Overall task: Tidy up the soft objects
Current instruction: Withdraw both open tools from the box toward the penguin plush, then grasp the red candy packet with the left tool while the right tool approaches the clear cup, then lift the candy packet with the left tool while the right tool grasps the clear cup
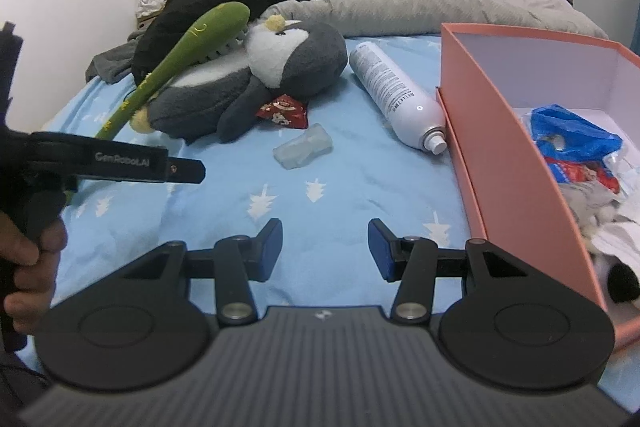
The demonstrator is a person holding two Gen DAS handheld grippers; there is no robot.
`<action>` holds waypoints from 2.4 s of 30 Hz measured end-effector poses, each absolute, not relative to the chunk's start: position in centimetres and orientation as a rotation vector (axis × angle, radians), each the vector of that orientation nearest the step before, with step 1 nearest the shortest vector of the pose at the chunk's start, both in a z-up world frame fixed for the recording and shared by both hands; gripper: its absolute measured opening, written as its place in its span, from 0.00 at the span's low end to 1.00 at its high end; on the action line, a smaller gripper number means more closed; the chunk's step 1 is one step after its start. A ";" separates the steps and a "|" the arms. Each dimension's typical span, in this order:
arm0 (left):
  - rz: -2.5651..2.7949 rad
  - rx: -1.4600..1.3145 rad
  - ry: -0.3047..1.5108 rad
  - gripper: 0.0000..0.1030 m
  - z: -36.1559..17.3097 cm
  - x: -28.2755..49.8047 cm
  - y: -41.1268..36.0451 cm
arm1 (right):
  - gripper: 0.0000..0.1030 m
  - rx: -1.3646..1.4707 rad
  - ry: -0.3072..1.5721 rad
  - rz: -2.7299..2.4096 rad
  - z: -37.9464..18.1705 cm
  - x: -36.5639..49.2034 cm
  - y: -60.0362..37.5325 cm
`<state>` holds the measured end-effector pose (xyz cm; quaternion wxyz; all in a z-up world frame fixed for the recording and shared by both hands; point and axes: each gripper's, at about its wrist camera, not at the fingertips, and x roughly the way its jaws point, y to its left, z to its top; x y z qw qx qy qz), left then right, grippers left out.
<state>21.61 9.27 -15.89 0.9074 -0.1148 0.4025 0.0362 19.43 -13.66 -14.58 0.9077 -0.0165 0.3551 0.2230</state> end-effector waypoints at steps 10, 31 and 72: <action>0.056 -0.209 0.816 0.52 -18.0 27.8 10.2 | 0.65 -0.034 0.746 0.461 -16.9 24.2 -12.1; 0.043 -0.223 0.872 0.57 -20.2 38.8 10.0 | 0.66 -0.172 0.641 0.692 -21.4 33.3 -5.4; 0.092 -0.304 0.811 0.38 -14.6 20.7 8.4 | 0.07 -0.052 0.749 0.514 -17.6 23.0 -13.2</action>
